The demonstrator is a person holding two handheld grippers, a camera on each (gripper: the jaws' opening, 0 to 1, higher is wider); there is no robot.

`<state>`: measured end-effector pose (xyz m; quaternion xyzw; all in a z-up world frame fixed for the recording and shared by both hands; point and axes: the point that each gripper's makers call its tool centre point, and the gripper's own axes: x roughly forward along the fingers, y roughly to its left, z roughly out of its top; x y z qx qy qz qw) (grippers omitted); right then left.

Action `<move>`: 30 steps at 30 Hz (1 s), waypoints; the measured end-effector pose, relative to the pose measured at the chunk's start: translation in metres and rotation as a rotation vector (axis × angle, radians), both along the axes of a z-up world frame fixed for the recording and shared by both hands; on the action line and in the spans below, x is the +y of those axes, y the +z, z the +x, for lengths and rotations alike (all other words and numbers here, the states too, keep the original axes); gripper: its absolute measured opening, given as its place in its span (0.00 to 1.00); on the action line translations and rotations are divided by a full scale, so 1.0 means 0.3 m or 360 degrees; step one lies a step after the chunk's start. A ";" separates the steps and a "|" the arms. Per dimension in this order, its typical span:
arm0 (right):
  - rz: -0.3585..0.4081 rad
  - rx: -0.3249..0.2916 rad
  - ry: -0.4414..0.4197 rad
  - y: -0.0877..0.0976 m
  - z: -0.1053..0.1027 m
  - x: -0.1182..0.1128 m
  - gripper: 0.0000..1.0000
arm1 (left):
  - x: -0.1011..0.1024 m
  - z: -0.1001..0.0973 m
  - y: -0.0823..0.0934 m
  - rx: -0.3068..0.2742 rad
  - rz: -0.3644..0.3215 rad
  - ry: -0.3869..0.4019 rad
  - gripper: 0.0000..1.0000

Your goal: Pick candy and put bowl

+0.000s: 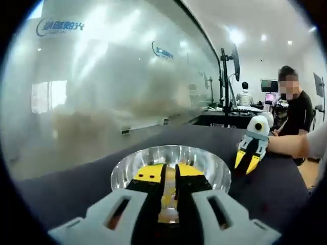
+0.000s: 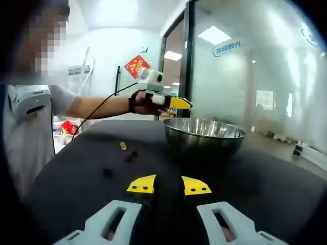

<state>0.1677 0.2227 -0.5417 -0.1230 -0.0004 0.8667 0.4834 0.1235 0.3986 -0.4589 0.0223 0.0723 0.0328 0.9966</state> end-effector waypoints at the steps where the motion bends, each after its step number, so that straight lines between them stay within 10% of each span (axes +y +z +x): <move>1: 0.0001 0.0001 -0.0001 0.000 0.002 0.000 0.12 | 0.000 0.014 -0.009 -0.0005 -0.0032 0.0001 0.01; 24: -0.0023 0.0001 -0.0010 -0.015 0.007 -0.003 0.12 | -0.014 0.025 -0.068 0.0025 -0.0066 -0.0037 0.12; 30: -0.0037 -0.0013 -0.0031 -0.016 0.038 -0.012 0.13 | -0.056 -0.091 -0.002 -0.0099 0.0000 -0.0043 0.12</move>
